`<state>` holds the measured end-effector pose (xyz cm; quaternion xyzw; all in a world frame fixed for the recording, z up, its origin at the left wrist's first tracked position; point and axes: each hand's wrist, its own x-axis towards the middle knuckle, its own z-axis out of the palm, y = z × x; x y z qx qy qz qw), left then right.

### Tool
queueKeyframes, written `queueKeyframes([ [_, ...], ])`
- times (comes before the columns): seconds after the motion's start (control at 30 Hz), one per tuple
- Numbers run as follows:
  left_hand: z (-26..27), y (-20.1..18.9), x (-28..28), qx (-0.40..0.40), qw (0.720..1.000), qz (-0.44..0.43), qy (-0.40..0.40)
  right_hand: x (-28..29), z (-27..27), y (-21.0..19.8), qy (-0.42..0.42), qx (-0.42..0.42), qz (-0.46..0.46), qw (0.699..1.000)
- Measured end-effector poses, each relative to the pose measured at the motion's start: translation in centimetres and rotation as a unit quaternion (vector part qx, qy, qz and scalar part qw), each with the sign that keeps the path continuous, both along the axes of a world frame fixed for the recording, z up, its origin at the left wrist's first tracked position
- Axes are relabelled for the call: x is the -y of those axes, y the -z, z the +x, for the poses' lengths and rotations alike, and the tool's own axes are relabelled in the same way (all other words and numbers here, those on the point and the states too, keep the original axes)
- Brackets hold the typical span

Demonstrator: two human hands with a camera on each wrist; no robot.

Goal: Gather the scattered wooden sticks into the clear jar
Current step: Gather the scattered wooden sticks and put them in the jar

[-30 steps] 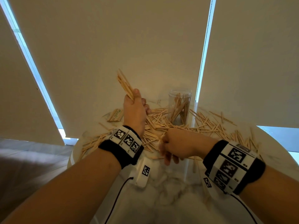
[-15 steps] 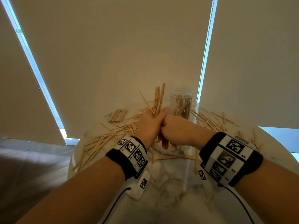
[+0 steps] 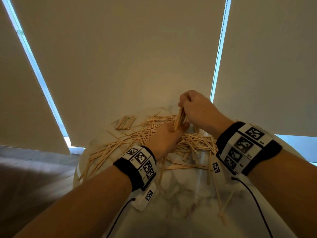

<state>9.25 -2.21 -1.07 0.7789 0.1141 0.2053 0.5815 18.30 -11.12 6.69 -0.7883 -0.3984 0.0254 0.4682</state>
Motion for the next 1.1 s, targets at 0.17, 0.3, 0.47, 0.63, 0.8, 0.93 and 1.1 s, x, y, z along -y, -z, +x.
queueKeyframes([
  [0.17,0.4,0.1,0.8,0.023,0.999,-0.028,0.016,-0.2,0.5,-0.9,-0.02,0.047,0.001,0.999],
  [0.3,0.6,-0.1,0.2,0.056,0.997,-0.042,-0.025,0.3,-0.1,-0.9,-0.04,0.02,-0.024,0.999],
  [0.47,0.5,-1.3,-2.2,0.152,0.967,-0.147,-0.142,1.5,-1.4,2.4,-0.103,-0.011,-0.186,0.977],
  [0.63,0.6,-1.7,-2.9,0.205,0.943,-0.2,-0.17,1.2,-2.7,5.3,-0.26,-0.02,-0.314,0.913],
  [0.8,0.3,-2.3,-3.7,0.227,0.934,-0.169,-0.218,1.5,-2.1,5.7,-0.264,-0.007,-0.352,0.898],
  [0.93,-0.4,-2.3,-5.8,0.227,0.918,-0.144,-0.292,2.5,-0.3,5.8,-0.195,-0.006,-0.407,0.892],
  [1.1,-0.3,-0.8,-4.3,0.099,0.966,-0.038,-0.237,1.7,-0.1,4.8,-0.149,-0.03,-0.217,0.964],
])
